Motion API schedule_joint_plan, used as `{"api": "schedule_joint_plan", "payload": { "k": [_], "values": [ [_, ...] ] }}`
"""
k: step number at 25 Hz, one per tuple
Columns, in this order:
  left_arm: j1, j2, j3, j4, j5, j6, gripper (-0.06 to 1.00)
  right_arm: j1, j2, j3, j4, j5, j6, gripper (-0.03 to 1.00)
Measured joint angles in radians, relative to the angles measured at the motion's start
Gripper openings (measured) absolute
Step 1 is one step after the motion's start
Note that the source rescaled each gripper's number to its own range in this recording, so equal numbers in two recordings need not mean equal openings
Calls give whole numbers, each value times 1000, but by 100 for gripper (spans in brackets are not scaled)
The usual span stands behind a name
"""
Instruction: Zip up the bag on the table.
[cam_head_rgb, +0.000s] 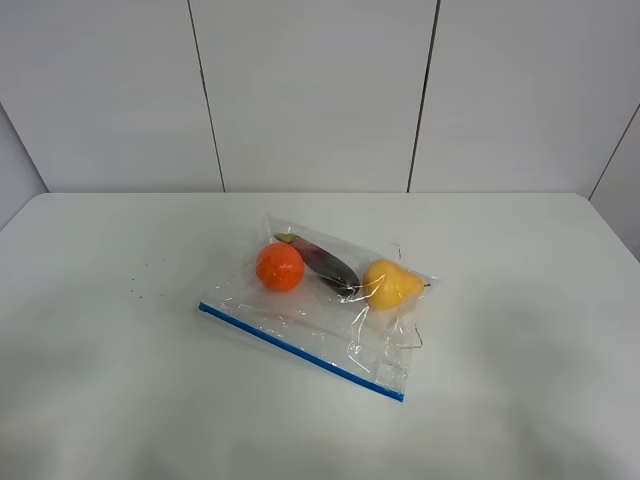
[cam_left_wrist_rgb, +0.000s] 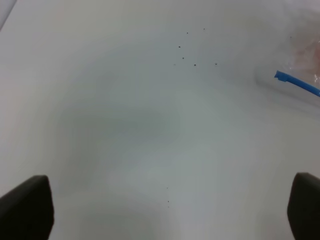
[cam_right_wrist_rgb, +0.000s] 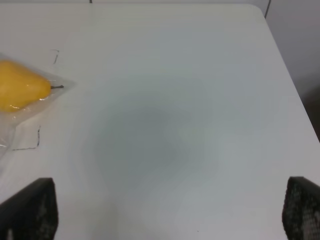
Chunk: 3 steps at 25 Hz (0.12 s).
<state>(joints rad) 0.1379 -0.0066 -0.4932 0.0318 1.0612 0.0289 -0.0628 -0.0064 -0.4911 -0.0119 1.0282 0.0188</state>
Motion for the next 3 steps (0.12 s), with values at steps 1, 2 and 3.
{"api": "schedule_joint_plan", "payload": {
  "k": [1,2,3],
  "values": [
    [0,0,0,0,-1,0,100,0,0,0,0,0,0,100],
    [0,0,0,0,-1,0,100,0,0,0,0,0,0,100],
    [0,0,0,0,-1,0,100,0,0,0,0,0,0,100]
  ]
}}
